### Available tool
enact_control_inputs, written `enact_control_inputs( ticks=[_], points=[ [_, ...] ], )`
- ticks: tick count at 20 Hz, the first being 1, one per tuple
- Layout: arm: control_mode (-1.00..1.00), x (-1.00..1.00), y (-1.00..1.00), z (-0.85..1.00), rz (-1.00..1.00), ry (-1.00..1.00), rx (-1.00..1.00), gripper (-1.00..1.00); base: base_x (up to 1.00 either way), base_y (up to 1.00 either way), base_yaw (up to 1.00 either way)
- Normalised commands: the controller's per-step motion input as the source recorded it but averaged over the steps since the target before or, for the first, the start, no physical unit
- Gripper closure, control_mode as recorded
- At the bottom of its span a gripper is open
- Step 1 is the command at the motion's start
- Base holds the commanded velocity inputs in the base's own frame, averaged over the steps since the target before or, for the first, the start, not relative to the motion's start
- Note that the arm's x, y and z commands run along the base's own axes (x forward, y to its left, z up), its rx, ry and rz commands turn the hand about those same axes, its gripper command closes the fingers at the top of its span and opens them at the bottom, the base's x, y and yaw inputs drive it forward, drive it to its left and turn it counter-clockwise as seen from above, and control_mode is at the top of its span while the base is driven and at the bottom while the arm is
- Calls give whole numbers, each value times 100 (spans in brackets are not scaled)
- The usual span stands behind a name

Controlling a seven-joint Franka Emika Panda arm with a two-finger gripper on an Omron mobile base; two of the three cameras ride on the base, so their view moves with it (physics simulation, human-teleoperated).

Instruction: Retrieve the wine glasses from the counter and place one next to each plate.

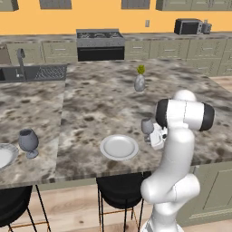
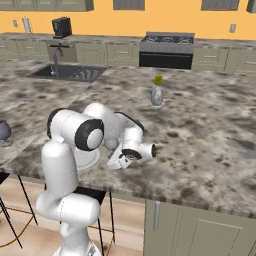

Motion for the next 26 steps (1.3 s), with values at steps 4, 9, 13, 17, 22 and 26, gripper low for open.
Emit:
enact_control_inputs(
  ticks=[4, 9, 13, 17, 22, 26],
  points=[
    [-100, 44, -12, -46, 0, 0, 0, 100, 0, 0, 0],
    [-100, 12, -14, -37, 1, -1, -2, -100, 0, 0, 0],
    [-100, 1, -15, -20, 1, -1, 0, -100, 0, 0, 0],
    [-100, 0, -1, 0, 0, 2, 0, -100, 0, 0, 0],
    [-100, 7, -7, 0, -2, 0, 0, -100, 0, 0, 0],
    [-100, 0, -12, 0, -8, 0, 0, -100, 0, 0, 0]
  ],
)
